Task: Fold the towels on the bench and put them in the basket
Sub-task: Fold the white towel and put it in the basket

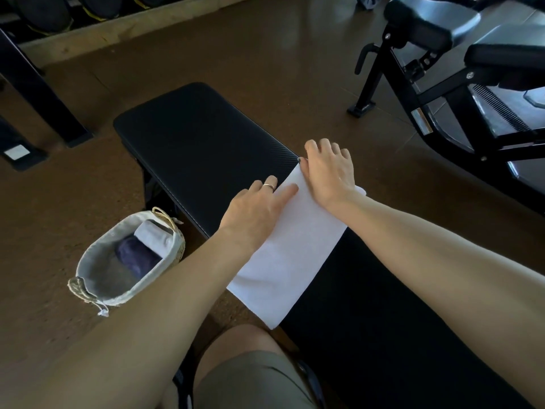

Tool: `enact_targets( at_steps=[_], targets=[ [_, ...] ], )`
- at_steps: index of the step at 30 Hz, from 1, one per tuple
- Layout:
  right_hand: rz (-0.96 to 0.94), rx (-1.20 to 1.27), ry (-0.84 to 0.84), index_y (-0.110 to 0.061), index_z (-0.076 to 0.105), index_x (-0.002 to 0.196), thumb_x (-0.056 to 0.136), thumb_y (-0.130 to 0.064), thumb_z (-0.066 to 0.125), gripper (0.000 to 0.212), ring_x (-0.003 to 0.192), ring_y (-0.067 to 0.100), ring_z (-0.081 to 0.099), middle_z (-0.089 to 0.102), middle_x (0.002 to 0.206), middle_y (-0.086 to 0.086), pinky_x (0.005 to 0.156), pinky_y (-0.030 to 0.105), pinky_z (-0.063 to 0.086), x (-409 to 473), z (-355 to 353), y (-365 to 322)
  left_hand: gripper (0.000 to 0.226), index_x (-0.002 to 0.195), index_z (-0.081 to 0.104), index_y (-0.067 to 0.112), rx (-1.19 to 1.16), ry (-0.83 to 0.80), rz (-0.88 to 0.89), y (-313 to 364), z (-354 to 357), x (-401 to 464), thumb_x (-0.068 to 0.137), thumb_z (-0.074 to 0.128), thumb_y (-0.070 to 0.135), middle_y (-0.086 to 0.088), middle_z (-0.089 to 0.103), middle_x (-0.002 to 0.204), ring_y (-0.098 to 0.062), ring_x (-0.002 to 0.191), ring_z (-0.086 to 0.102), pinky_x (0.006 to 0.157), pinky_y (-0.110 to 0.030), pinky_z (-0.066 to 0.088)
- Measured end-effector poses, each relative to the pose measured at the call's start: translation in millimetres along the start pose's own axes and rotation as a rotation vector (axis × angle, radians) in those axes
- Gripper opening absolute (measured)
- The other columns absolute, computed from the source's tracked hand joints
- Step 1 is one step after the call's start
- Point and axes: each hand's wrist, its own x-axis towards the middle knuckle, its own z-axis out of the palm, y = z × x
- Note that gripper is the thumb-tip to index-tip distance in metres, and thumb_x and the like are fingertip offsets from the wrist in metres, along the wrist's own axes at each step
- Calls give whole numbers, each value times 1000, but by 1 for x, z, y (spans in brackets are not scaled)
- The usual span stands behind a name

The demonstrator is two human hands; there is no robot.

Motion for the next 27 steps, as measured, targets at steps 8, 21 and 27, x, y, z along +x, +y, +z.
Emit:
enact_targets(
  at_steps=[8,21,27],
  targets=[
    [-213,181,-307,-18,22,162,108,-41,17,59,157,21,14,20,170,3,127,38,7,-85,-13,-17,63,160,14,12,122,0,100,-7,7,-14,103,39,5,-3,36,149,-24,121,42,93,-28,45],
    [-390,332,-218,-19,62,131,102,-37,50,37,118,19,56,60,128,0,102,37,48,-183,-78,-51,32,119,39,16,-379,-214,-320,-43,-23,-78,106,35,45,-7,52,114,-28,90,61,80,-48,51],
    [-507,176,-201,-16,50,137,83,-38,70,61,118,26,52,54,128,5,106,41,44,-233,-59,-67,41,118,33,19,-645,-359,-438,-43,-18,-106,98,58,44,-9,60,100,-25,88,64,72,-40,49]
  ],
)
